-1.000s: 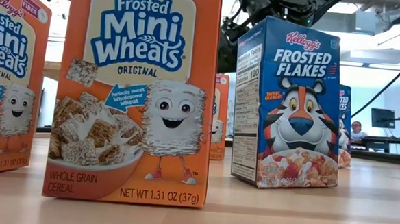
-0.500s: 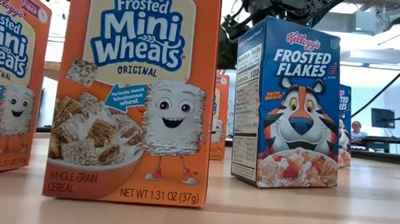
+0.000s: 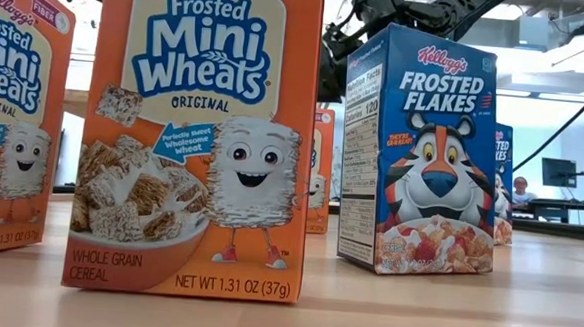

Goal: Stack cereal on shelf
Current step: Put the top light blue cereal box on the shelf aligned with the other light blue cereal box

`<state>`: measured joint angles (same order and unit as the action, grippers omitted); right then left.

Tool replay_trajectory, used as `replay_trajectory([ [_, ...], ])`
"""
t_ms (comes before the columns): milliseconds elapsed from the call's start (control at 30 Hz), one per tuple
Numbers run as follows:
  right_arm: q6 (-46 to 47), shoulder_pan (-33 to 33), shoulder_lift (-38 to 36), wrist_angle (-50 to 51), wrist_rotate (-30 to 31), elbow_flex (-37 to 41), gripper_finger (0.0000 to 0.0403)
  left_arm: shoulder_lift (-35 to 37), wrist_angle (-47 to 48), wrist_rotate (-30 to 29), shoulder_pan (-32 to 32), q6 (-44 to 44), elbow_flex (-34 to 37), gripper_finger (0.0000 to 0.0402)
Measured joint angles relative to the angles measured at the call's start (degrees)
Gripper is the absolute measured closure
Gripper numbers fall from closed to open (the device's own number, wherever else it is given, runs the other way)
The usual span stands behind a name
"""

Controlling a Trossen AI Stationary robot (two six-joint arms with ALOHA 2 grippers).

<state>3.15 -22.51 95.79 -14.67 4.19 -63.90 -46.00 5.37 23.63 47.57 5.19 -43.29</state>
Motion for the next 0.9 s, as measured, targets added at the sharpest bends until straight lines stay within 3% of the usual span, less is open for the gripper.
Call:
replay_trajectory([
  [367,-1.26,-0.40,-2.34,0.52,-0.23,0.00,0.0285,0.00,0.52,-1.52,0.00,0.22,0.00,0.0102],
  [733,-2.42,1.30,-12.52,15.01,-1.20,-0.07,0.0285,-0.02,3.10,-1.56,0.00,0.59,0.00,0.0102],
  [900,-6.81,0.28,-11.97,16.61,3.26,-0.03,0.0285,-0.02,2.85,-2.00,0.00,0.71,0.00,0.0102],
])
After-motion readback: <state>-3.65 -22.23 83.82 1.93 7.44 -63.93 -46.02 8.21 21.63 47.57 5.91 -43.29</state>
